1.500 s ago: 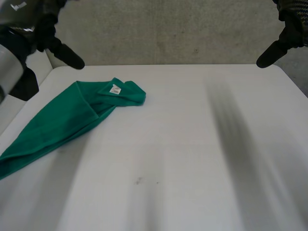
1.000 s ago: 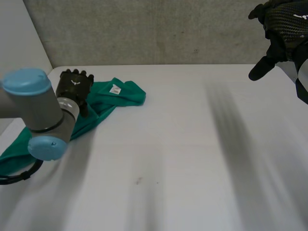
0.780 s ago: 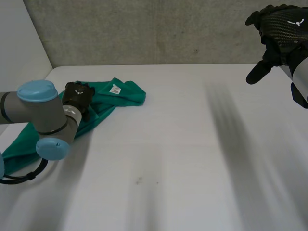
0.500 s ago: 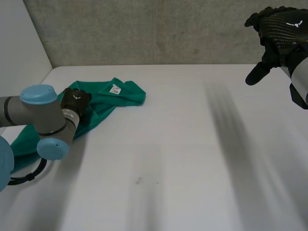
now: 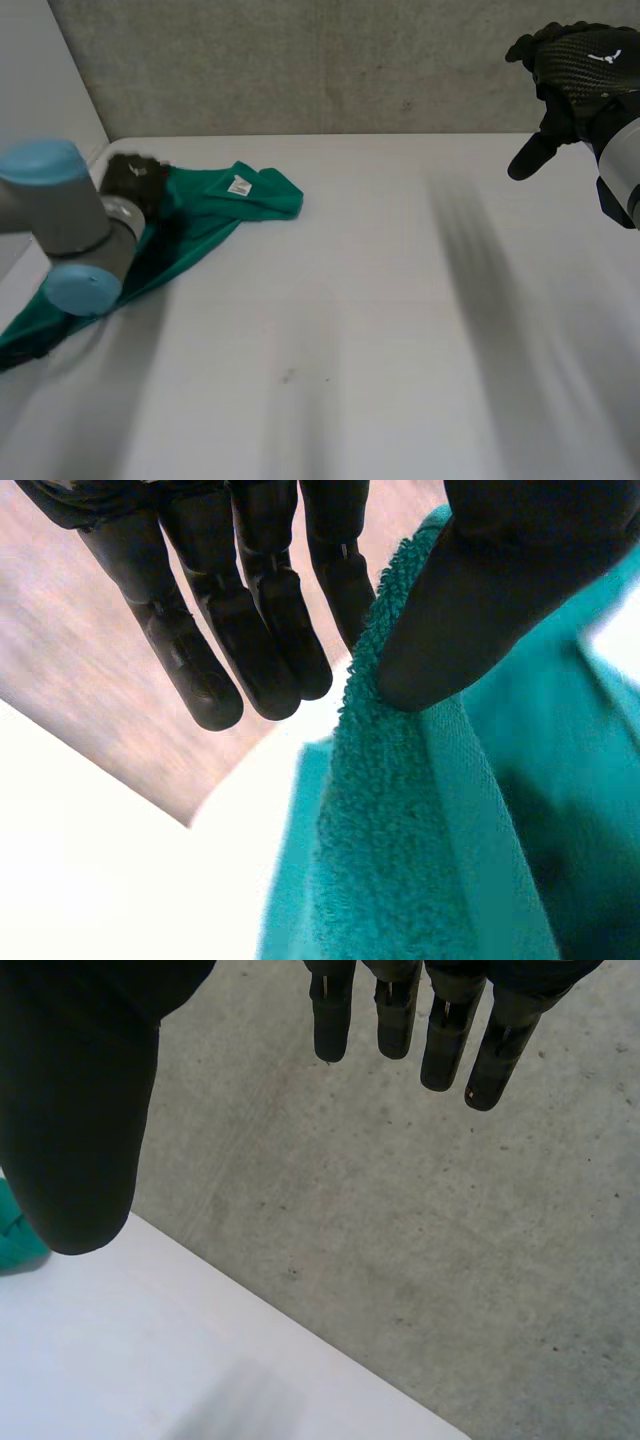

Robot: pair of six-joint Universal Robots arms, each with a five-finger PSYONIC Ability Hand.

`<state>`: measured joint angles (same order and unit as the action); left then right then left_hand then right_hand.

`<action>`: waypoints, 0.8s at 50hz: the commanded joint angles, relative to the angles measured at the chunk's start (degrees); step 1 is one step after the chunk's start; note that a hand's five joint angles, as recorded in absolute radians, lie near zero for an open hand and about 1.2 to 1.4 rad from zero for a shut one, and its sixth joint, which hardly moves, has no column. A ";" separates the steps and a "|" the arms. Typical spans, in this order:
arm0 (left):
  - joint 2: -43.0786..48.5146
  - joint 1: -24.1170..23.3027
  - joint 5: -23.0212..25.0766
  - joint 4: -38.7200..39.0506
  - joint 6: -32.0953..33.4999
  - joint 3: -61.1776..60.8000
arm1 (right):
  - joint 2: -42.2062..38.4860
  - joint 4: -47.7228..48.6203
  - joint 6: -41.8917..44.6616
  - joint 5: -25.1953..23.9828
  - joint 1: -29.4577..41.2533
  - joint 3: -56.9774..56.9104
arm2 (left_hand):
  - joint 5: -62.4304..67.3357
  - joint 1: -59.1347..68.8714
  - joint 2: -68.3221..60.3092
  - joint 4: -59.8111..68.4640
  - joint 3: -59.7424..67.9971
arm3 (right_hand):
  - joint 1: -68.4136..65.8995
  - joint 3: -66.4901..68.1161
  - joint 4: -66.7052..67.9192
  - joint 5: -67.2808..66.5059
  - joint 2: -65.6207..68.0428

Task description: Fold the towel.

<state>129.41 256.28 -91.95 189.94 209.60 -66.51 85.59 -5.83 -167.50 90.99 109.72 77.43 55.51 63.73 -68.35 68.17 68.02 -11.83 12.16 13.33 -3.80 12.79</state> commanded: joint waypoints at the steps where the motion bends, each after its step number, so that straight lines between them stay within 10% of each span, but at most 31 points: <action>1: -21.36 -3.58 0.89 -1.15 -4.80 -9.23 | -6.66 -0.41 1.20 -3.88 -0.47 -1.84 | 14.49 16.27 -11.65 11.83 11.98 | 1.83 -2.16 -3.33 3.80 -2.79; 22: -58.74 -11.06 11.18 -9.58 -7.36 -21.37 | -42.32 -1.56 -24.61 -28.23 7.60 -39.43 | 14.49 16.27 -11.65 11.83 11.98 | 1.83 -2.16 -3.33 3.80 -2.79; 38: -62.00 -16.69 11.35 -10.65 -8.15 -25.15 | -60.10 -1.03 -35.53 -30.96 19.04 -54.84 | 14.49 16.27 -11.65 11.83 11.98 | 1.83 -2.16 -3.33 3.80 -2.79; 40: -61.91 -16.69 11.27 -10.47 -8.15 -25.16 | -60.54 -0.86 -35.01 -30.26 19.57 -55.37 | 14.49 16.27 -11.65 11.83 11.98 | -21.81 21.48 20.31 -19.84 20.85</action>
<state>67.73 240.21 -80.58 179.15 201.39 -91.10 28.78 -6.95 -202.62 60.05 126.08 25.15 55.51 63.73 -68.63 68.44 68.30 -11.83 12.16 13.32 -3.80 12.79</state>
